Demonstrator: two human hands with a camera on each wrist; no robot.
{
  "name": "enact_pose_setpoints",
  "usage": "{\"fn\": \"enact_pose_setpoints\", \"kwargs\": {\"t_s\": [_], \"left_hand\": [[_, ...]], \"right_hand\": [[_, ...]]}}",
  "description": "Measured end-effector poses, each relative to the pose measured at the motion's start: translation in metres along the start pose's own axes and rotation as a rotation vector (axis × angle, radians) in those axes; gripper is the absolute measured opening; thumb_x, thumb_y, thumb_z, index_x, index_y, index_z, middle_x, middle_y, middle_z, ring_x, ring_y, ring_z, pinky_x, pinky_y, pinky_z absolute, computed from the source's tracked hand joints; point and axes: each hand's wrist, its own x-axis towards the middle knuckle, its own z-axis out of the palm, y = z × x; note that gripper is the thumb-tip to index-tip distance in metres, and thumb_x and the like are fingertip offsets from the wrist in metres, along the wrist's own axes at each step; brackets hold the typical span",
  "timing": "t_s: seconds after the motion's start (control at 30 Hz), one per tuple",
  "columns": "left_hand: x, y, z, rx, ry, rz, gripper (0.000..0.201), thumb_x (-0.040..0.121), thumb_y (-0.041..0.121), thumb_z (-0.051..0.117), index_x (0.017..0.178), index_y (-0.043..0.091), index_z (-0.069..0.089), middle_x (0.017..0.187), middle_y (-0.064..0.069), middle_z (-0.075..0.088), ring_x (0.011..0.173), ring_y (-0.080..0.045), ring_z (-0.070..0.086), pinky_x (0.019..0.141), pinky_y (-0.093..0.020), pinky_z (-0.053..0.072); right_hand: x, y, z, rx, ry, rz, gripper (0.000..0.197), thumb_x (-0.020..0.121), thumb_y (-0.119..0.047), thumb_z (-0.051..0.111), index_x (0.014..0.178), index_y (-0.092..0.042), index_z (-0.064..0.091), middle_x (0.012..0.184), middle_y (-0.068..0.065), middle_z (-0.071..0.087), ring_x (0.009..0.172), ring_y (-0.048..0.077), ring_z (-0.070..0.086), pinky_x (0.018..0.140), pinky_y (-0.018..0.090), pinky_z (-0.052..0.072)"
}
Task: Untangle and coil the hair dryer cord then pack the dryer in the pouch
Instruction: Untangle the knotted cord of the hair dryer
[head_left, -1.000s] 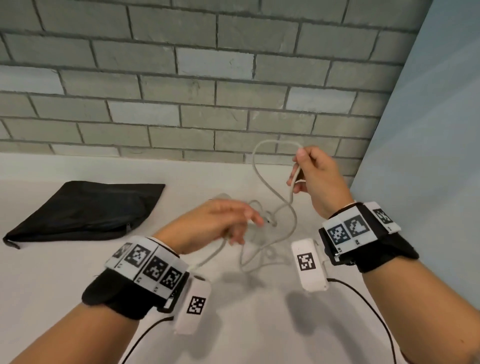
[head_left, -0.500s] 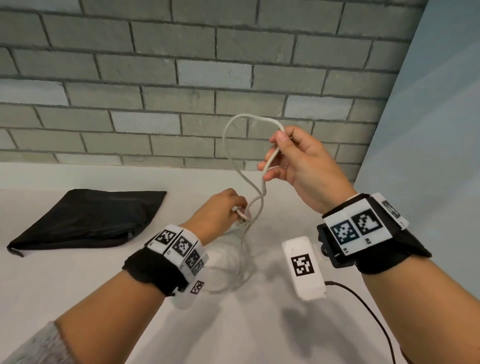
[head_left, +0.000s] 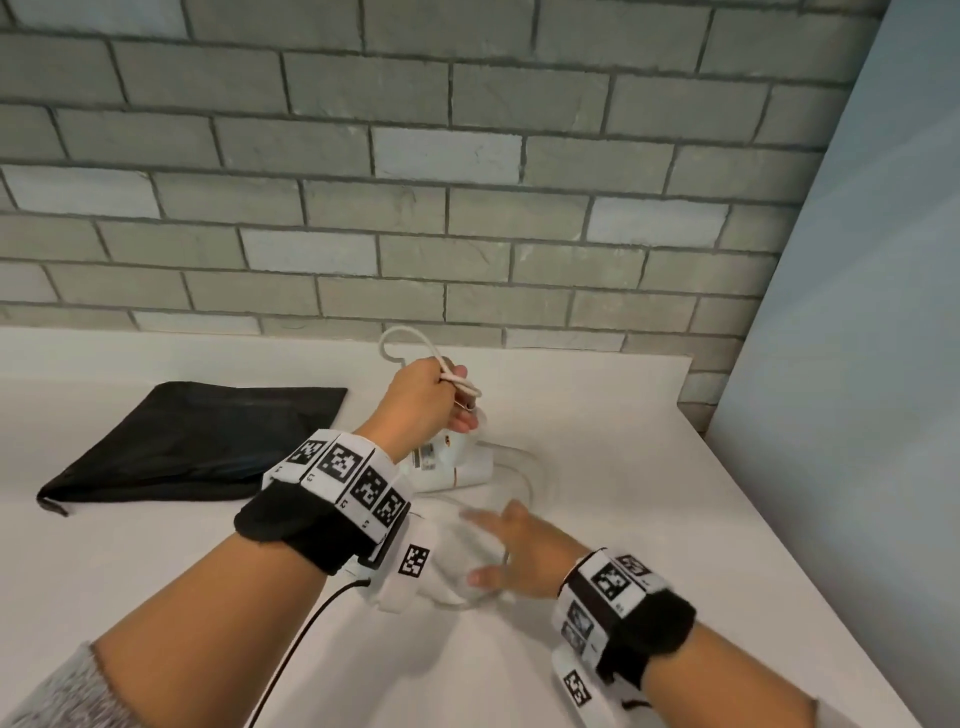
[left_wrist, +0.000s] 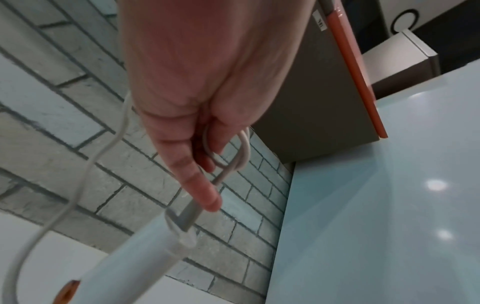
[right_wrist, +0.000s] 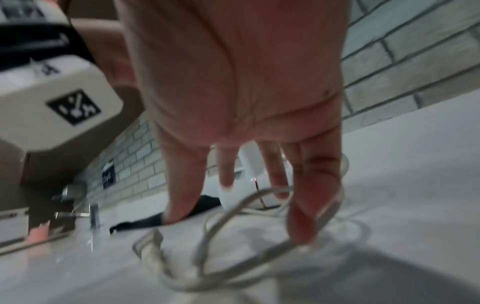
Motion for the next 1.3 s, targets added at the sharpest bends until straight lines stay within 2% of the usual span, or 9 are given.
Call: {"fn": "enact_pose_setpoints", "kwargs": {"t_s": [0.23, 0.33, 0.5, 0.63, 0.7, 0.83, 0.97, 1.13, 1.3], "left_hand": [[-0.001, 0.003, -0.033, 0.032, -0.014, -0.063, 0.028, 0.093, -0.006, 0.028, 0.078, 0.008, 0.047, 0.073, -0.016, 0.059, 0.056, -0.025, 0.061, 0.046, -0.023, 0.053], [-0.004, 0.001, -0.043, 0.108, -0.042, -0.074, 0.029, 0.093, -0.004, 0.028, 0.077, 0.008, 0.049, 0.072, -0.014, 0.061, 0.045, -0.015, 0.063, 0.045, -0.021, 0.054], [-0.006, 0.002, -0.049, 0.202, -0.080, -0.118, 0.027, 0.094, 0.000, 0.033, 0.078, 0.002, 0.055, 0.070, -0.014, 0.062, 0.042, -0.013, 0.062, 0.044, -0.021, 0.052], [-0.005, 0.005, -0.047, 0.268, -0.089, -0.162, 0.027, 0.091, -0.002, 0.032, 0.075, -0.001, 0.053, 0.063, -0.013, 0.059, 0.038, -0.014, 0.061, 0.042, -0.023, 0.049], [-0.003, 0.006, -0.046, 0.287, -0.094, -0.178, 0.028, 0.091, 0.000, 0.034, 0.070, 0.000, 0.051, 0.061, -0.013, 0.058, 0.036, -0.014, 0.060, 0.040, -0.021, 0.047], [-0.002, 0.009, -0.038, 0.288, -0.141, -0.232, 0.029, 0.093, 0.007, 0.037, 0.067, 0.003, 0.048, 0.048, -0.008, 0.061, 0.034, -0.016, 0.059, 0.037, -0.020, 0.047], [-0.009, 0.016, -0.028, 0.356, -0.200, -0.203, 0.019, 0.091, 0.010, 0.037, 0.081, 0.000, 0.050, 0.062, -0.013, 0.060, 0.041, -0.019, 0.059, 0.041, -0.022, 0.048], [-0.022, 0.016, -0.025, 0.500, -0.180, -0.060, 0.027, 0.092, 0.014, 0.037, 0.076, 0.004, 0.056, 0.066, -0.009, 0.063, 0.052, -0.020, 0.060, 0.042, -0.019, 0.045], [-0.041, 0.003, -0.027, 0.873, 0.235, 0.505, 0.029, 0.085, 0.032, 0.057, 0.065, 0.011, 0.064, 0.057, -0.001, 0.061, 0.053, -0.015, 0.055, 0.056, -0.029, 0.047]], "right_hand": [[0.006, 0.027, -0.016, -0.336, -0.307, 0.028, 0.030, 0.073, -0.021, 0.071, 0.099, -0.007, 0.066, 0.106, 0.013, 0.066, 0.084, 0.020, 0.056, 0.070, 0.026, 0.044], [0.006, 0.037, -0.055, -0.516, -0.101, 0.145, 0.030, 0.083, -0.017, 0.059, 0.110, -0.005, 0.062, 0.117, 0.017, 0.062, 0.104, 0.030, 0.059, 0.086, 0.032, 0.046], [0.007, 0.043, -0.124, -0.515, 0.526, 0.350, 0.034, 0.089, -0.001, 0.039, 0.122, -0.002, 0.045, 0.133, 0.017, 0.038, 0.118, 0.034, 0.042, 0.090, 0.038, 0.042], [0.006, 0.046, -0.141, -0.297, 0.310, 0.103, 0.081, 0.077, 0.017, 0.040, 0.143, -0.025, 0.020, 0.156, 0.001, 0.003, 0.135, 0.025, 0.029, 0.097, 0.028, 0.037], [0.007, 0.039, -0.138, -0.282, 0.217, 0.055, 0.088, 0.073, 0.018, 0.035, 0.142, -0.034, 0.020, 0.156, -0.004, 0.004, 0.136, 0.022, 0.031, 0.100, 0.029, 0.038], [0.008, 0.001, -0.125, -0.095, 0.418, -0.265, 0.037, 0.085, -0.004, 0.052, 0.119, -0.020, 0.056, 0.121, 0.005, 0.053, 0.100, 0.020, 0.058, 0.088, 0.028, 0.045], [-0.003, -0.053, -0.113, 0.125, 0.622, -0.574, 0.020, 0.081, -0.022, 0.067, 0.098, -0.015, 0.061, 0.090, 0.002, 0.061, 0.071, 0.013, 0.057, 0.061, 0.013, 0.040], [0.000, -0.062, -0.097, -0.062, 0.759, -0.536, 0.012, 0.085, -0.013, 0.058, 0.089, -0.002, 0.059, 0.082, 0.010, 0.060, 0.068, 0.018, 0.049, 0.064, 0.027, 0.037], [-0.003, -0.059, -0.096, 0.062, 0.805, -0.501, 0.017, 0.083, -0.012, 0.060, 0.095, -0.006, 0.069, 0.074, 0.009, 0.059, 0.068, 0.020, 0.054, 0.063, 0.014, 0.034]]}}
